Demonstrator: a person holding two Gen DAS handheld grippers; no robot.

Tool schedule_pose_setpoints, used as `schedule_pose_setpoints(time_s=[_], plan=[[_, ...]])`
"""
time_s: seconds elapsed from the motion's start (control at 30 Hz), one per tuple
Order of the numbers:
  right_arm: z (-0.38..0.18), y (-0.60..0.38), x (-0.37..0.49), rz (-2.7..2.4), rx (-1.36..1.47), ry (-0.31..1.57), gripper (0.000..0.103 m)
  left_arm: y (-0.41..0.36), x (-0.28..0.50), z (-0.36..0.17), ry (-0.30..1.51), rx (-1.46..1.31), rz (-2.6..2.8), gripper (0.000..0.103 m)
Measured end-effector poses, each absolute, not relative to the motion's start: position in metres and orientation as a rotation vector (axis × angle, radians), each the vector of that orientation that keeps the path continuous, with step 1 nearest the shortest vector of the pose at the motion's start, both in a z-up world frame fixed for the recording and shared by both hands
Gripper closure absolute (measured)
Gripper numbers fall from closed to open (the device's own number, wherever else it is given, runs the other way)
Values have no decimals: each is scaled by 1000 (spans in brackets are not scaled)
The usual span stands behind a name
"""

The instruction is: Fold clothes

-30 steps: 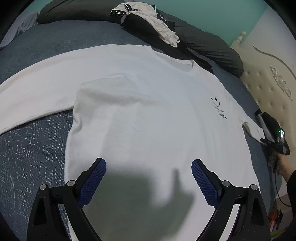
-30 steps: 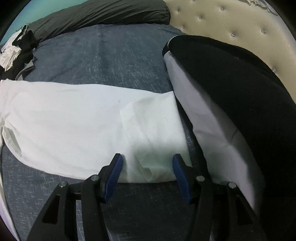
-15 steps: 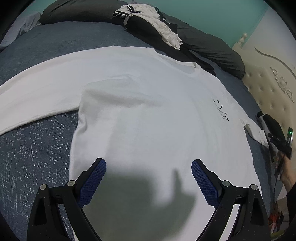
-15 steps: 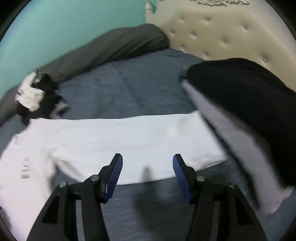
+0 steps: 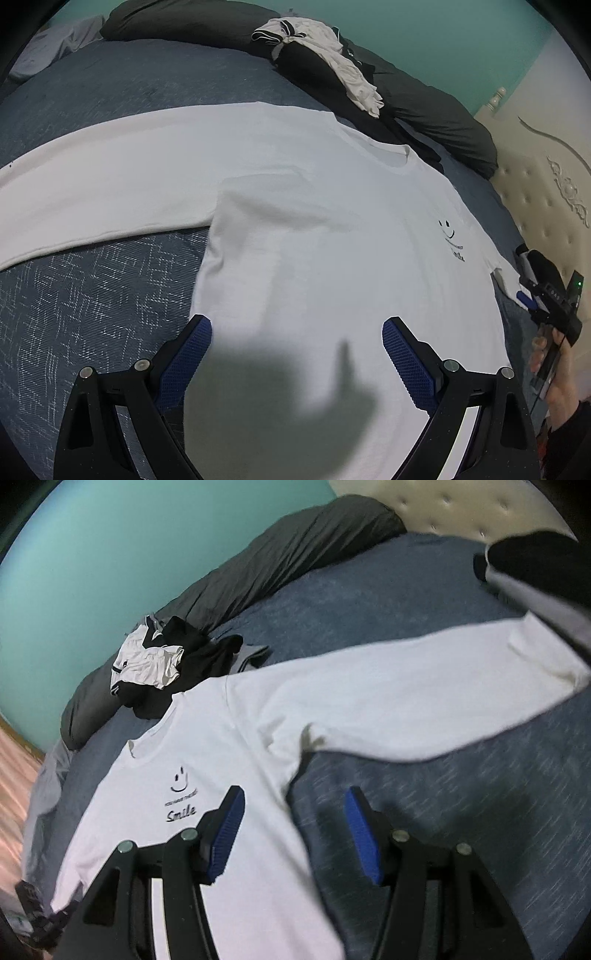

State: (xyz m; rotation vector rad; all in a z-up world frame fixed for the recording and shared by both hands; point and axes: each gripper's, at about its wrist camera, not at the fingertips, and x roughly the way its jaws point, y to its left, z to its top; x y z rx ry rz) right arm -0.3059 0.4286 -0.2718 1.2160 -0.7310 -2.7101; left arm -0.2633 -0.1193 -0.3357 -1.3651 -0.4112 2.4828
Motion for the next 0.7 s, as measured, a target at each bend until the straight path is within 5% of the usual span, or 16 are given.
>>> schedule_pose_setpoints(time_s=[0.7], plan=[[-317,402,-294,-2566,1233,-970,45,-88,-270,-346,-338,-1383,2444,7]])
